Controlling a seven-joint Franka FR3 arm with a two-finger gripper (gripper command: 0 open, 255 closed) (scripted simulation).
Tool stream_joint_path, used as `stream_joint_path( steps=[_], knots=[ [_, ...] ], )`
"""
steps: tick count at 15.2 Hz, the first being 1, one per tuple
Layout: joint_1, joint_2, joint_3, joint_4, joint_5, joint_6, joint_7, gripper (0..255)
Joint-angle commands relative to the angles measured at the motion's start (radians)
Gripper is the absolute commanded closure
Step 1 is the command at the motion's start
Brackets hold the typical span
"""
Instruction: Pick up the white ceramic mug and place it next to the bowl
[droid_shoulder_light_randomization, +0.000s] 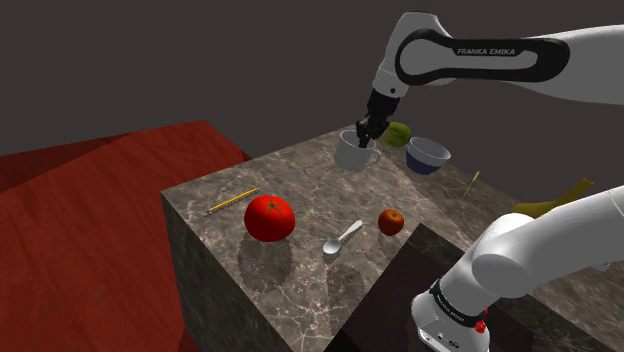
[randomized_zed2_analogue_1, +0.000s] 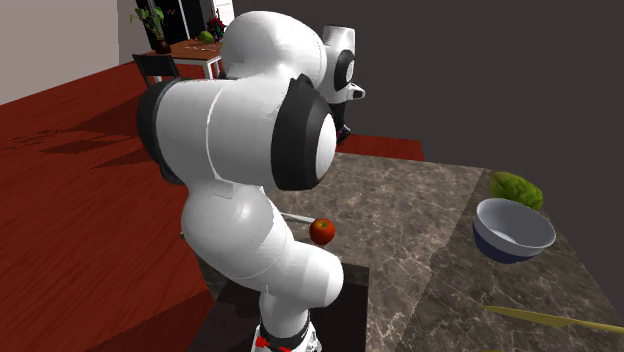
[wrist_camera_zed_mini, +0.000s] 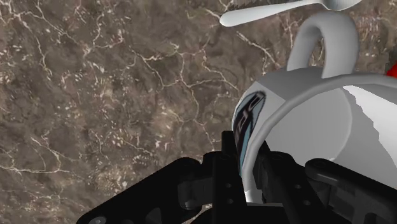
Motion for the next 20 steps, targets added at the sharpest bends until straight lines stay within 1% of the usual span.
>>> stream_joint_path(
  steps=[1, 5, 10, 15, 20],
  knots=[
    [-0.020, -0.008, -0.036, -0.002, -0.016, -0.009, -0.049, 255],
    [-0.061, -0.013, -0.108, -0.003, -0.048, -0.017, -0.146, 255],
    [-0.110, 0.006, -0.198, 0.022, -0.086, -0.023, -0.268, 255],
    [-0.153, 0.054, -0.290, 0.073, -0.113, -0.027, -0.393, 255],
    [-0.190, 0.130, -0.380, 0.153, -0.122, -0.030, -0.522, 255]
  ],
)
